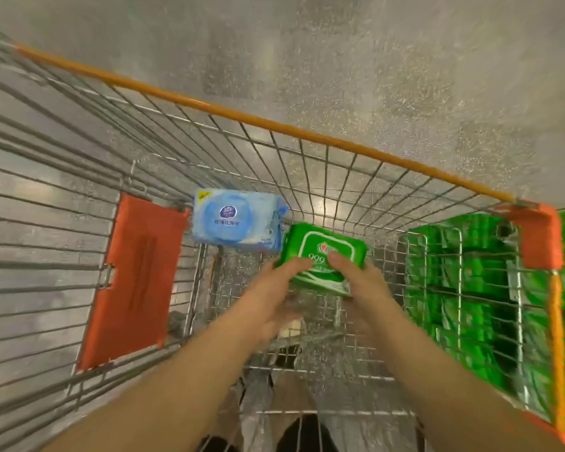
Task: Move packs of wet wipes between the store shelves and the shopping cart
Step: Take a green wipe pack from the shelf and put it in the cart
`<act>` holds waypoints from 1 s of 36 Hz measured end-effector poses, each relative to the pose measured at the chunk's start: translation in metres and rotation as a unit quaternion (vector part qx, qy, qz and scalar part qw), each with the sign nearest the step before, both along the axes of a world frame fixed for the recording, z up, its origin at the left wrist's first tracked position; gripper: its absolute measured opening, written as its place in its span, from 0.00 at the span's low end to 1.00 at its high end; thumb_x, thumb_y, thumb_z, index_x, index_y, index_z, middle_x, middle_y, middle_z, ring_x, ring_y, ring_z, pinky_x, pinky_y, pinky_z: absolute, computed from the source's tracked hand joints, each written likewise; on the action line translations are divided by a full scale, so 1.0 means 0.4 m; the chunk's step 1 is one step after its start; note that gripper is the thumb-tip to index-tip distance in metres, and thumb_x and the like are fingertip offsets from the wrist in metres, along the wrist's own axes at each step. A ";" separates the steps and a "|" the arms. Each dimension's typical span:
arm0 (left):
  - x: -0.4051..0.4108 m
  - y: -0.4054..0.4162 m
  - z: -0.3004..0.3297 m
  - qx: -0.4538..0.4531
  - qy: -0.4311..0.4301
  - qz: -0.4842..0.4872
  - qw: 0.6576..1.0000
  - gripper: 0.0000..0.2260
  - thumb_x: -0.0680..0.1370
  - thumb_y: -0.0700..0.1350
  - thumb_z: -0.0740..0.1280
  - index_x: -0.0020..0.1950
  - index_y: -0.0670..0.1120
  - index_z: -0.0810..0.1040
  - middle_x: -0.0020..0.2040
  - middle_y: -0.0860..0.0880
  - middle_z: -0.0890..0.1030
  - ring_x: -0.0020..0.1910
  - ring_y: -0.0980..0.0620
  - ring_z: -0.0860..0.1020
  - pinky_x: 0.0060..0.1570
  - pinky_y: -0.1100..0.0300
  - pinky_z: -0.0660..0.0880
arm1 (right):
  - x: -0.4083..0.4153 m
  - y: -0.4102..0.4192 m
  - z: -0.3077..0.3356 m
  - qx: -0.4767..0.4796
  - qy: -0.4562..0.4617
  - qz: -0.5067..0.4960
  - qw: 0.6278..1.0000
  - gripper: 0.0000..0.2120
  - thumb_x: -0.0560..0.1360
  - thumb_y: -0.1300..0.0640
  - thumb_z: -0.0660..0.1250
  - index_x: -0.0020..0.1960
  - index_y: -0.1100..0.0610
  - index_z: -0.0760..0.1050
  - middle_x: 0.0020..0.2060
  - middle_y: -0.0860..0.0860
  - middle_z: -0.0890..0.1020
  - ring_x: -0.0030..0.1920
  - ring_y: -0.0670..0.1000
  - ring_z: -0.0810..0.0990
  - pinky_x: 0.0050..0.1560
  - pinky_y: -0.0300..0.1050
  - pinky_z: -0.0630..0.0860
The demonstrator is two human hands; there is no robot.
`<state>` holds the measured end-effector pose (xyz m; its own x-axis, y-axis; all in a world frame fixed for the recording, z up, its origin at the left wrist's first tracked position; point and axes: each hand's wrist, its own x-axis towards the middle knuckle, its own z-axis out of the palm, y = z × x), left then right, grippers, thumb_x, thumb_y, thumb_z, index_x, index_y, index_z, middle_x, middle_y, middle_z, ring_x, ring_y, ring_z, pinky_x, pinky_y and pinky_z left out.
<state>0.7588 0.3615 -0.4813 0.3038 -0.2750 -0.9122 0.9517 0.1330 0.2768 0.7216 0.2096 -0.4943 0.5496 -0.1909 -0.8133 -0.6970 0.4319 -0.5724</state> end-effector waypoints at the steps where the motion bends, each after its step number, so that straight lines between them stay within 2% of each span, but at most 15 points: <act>1: 0.009 -0.014 -0.029 -0.008 0.013 0.031 0.999 0.20 0.75 0.45 0.73 0.65 0.46 0.75 0.57 0.42 0.81 0.55 0.42 0.79 0.58 0.39 0.78 | 0.015 -0.011 -0.028 -0.003 -0.002 0.010 1.000 0.31 0.61 0.48 0.80 0.62 0.55 0.78 0.54 0.53 0.87 0.59 0.58 0.84 0.70 0.64 0.71; 4: 0.023 -0.056 -0.114 -0.011 0.041 0.122 0.992 0.19 0.76 0.42 0.71 0.66 0.44 0.74 0.53 0.41 0.84 0.49 0.43 0.83 0.47 0.48 0.82 | 0.053 -0.034 -0.102 -0.028 0.004 0.037 0.999 0.30 0.62 0.45 0.80 0.61 0.52 0.79 0.52 0.50 0.87 0.57 0.54 0.85 0.69 0.62 0.74; 7: 0.030 -0.093 -0.174 -0.015 0.038 0.164 0.986 0.16 0.76 0.44 0.71 0.63 0.44 0.77 0.46 0.44 0.86 0.46 0.46 0.83 0.41 0.54 0.80 | 0.082 -0.052 -0.175 -0.066 0.003 0.058 0.996 0.43 0.53 0.34 0.83 0.63 0.50 0.78 0.53 0.48 0.87 0.56 0.52 0.85 0.65 0.58 0.76; 9: 0.034 -0.109 -0.205 -0.019 0.044 0.182 0.982 0.16 0.73 0.47 0.73 0.59 0.46 0.80 0.45 0.45 0.86 0.43 0.48 0.82 0.38 0.60 0.75 | 0.100 -0.062 -0.210 -0.078 -0.003 0.076 0.994 0.35 0.59 0.39 0.82 0.62 0.51 0.78 0.53 0.48 0.87 0.52 0.49 0.86 0.57 0.48 0.80; 10: 0.036 -0.116 -0.222 -0.018 0.050 0.194 0.980 0.19 0.69 0.49 0.75 0.59 0.46 0.81 0.45 0.45 0.86 0.42 0.49 0.81 0.40 0.60 0.71 | 0.108 -0.066 -0.226 -0.077 -0.005 0.084 0.993 0.29 0.64 0.44 0.81 0.62 0.52 0.78 0.53 0.49 0.87 0.50 0.47 0.86 0.50 0.40 0.79; 12: 0.043 -0.128 -0.253 -0.020 0.061 0.229 0.971 0.24 0.63 0.50 0.77 0.58 0.46 0.82 0.46 0.45 0.87 0.42 0.50 0.81 0.45 0.57 0.67 | 0.121 -0.072 -0.259 -0.077 -0.013 0.094 0.993 0.25 0.68 0.50 0.79 0.62 0.55 0.79 0.53 0.50 0.87 0.50 0.46 0.86 0.44 0.34 0.77; 15: 0.056 -0.136 -0.288 -0.031 0.067 0.280 0.957 0.25 0.64 0.46 0.77 0.60 0.45 0.81 0.50 0.43 0.86 0.48 0.47 0.82 0.51 0.55 0.75 | 0.135 -0.073 -0.293 -0.097 -0.010 0.092 0.991 0.23 0.70 0.52 0.79 0.63 0.54 0.78 0.52 0.49 0.87 0.47 0.43 0.86 0.40 0.31 0.76; 17: 0.063 -0.135 -0.302 -0.033 0.062 0.293 0.954 0.25 0.66 0.44 0.76 0.63 0.44 0.80 0.50 0.44 0.86 0.48 0.47 0.84 0.51 0.54 0.80 | 0.142 -0.069 -0.300 -0.117 -0.006 0.105 0.988 0.23 0.71 0.48 0.78 0.62 0.52 0.77 0.51 0.47 0.86 0.45 0.39 0.83 0.41 0.31 0.73; 20: 0.071 -0.133 -0.311 -0.038 0.069 0.306 0.949 0.16 0.74 0.42 0.72 0.61 0.44 0.81 0.48 0.44 0.86 0.45 0.48 0.83 0.50 0.54 0.80 | 0.143 -0.066 -0.317 -0.169 -0.007 0.139 0.976 0.25 0.70 0.42 0.78 0.61 0.50 0.75 0.51 0.45 0.82 0.49 0.40 0.80 0.43 0.32 0.74; 23: 0.078 -0.134 -0.317 -0.039 0.075 0.326 0.942 0.19 0.74 0.42 0.72 0.64 0.44 0.79 0.52 0.44 0.86 0.44 0.48 0.84 0.47 0.55 0.80 | 0.142 -0.055 -0.338 -0.223 0.017 0.172 0.959 0.44 0.61 0.25 0.75 0.68 0.48 0.72 0.60 0.49 0.80 0.60 0.52 0.79 0.62 0.52 0.77; 25: 0.080 -0.132 -0.324 -0.036 0.074 0.333 0.940 0.24 0.70 0.44 0.75 0.66 0.45 0.79 0.56 0.43 0.85 0.49 0.46 0.83 0.52 0.54 0.80 | 0.145 -0.053 -0.347 -0.231 0.017 0.176 0.957 0.49 0.57 0.20 0.73 0.70 0.45 0.71 0.65 0.49 0.78 0.65 0.54 0.77 0.67 0.59 0.74; 27: 0.078 -0.128 -0.331 -0.030 0.077 0.328 0.941 0.25 0.68 0.46 0.77 0.65 0.47 0.80 0.59 0.43 0.84 0.56 0.45 0.81 0.63 0.52 0.76 | 0.149 -0.056 -0.349 -0.216 0.005 0.175 0.961 0.47 0.58 0.21 0.73 0.70 0.43 0.72 0.65 0.48 0.79 0.65 0.53 0.77 0.67 0.60 0.74; 29: 0.076 -0.123 -0.339 -0.026 0.085 0.319 0.944 0.25 0.68 0.47 0.79 0.64 0.48 0.79 0.62 0.42 0.82 0.61 0.43 0.80 0.68 0.51 0.73 | 0.150 -0.057 -0.342 -0.199 -0.011 0.186 0.962 0.40 0.64 0.26 0.74 0.69 0.44 0.73 0.61 0.46 0.81 0.63 0.51 0.79 0.64 0.55 0.75; 32: 0.071 -0.124 -0.346 -0.014 0.088 0.299 0.950 0.23 0.69 0.45 0.78 0.63 0.48 0.80 0.61 0.43 0.81 0.61 0.43 0.79 0.70 0.51 0.71 | 0.140 -0.061 -0.339 -0.193 -0.015 0.223 0.955 0.26 0.74 0.34 0.70 0.67 0.46 0.73 0.57 0.42 0.82 0.59 0.48 0.80 0.54 0.44 0.72; 36: 0.068 -0.126 -0.348 -0.012 0.090 0.290 0.953 0.22 0.72 0.45 0.77 0.65 0.49 0.79 0.62 0.43 0.81 0.63 0.43 0.78 0.70 0.50 0.71 | 0.132 -0.056 -0.337 -0.204 -0.002 0.238 0.950 0.23 0.77 0.35 0.66 0.67 0.47 0.72 0.56 0.43 0.80 0.58 0.49 0.77 0.56 0.45 0.69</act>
